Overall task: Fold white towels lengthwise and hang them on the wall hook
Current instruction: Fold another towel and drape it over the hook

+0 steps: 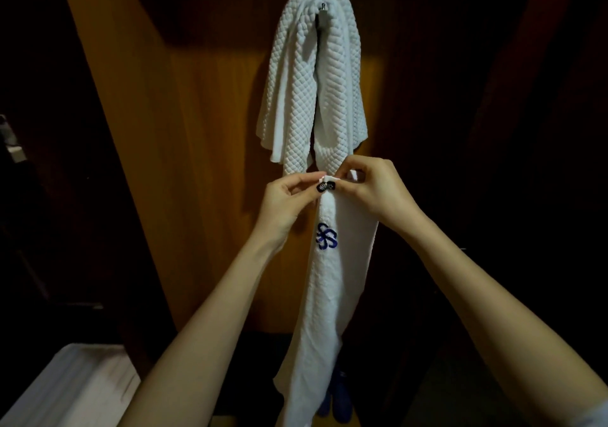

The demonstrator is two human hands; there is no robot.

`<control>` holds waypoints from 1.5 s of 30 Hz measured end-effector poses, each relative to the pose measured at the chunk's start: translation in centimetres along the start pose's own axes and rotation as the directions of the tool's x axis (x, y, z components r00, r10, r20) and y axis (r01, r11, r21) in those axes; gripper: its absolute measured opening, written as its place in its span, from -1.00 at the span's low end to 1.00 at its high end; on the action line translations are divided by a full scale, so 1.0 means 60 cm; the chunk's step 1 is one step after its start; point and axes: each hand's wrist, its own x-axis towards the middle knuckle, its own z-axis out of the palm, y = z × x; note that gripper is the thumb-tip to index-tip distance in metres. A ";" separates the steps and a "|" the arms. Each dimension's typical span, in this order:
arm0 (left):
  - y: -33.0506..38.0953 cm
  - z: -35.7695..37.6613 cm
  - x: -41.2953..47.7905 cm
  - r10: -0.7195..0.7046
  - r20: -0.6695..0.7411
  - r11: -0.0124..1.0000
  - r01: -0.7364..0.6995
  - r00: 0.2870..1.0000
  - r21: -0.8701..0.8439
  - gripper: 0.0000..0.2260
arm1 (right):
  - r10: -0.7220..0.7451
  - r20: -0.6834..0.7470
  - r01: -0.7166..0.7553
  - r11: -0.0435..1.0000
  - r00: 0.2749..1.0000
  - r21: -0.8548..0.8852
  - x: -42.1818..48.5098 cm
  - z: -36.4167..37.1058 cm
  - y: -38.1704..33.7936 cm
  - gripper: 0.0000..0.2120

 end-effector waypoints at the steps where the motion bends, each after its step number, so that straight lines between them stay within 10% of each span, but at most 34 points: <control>1: -0.002 0.002 0.000 0.013 0.006 1.000 -0.013 1.000 0.016 -0.79 | -0.003 -0.002 0.003 1.000 1.000 -0.005 0.002 -0.001 0.001 -0.87; 5: -0.003 0.011 0.004 0.050 -0.077 0.998 -0.048 0.996 0.030 -0.75 | 0.003 -0.063 -0.003 1.000 0.998 0.004 0.006 -0.001 0.020 -0.86; 10: 0.011 0.006 0.027 0.092 -0.109 0.995 -0.096 0.990 -0.036 -0.74 | 0.283 -0.061 -0.241 0.896 0.957 0.373 -0.035 0.002 0.061 -0.27; 24: 0.008 0.016 0.014 0.368 0.259 0.819 -0.443 0.893 0.364 -0.48 | 0.069 -0.272 0.067 0.885 0.960 0.460 0.015 -0.020 0.033 -0.41; 45: 0.101 0.080 0.114 0.363 0.072 0.889 -0.369 0.929 0.273 -0.76 | 0.205 -0.055 -0.128 0.777 0.977 0.616 -0.131 0.016 0.077 -0.54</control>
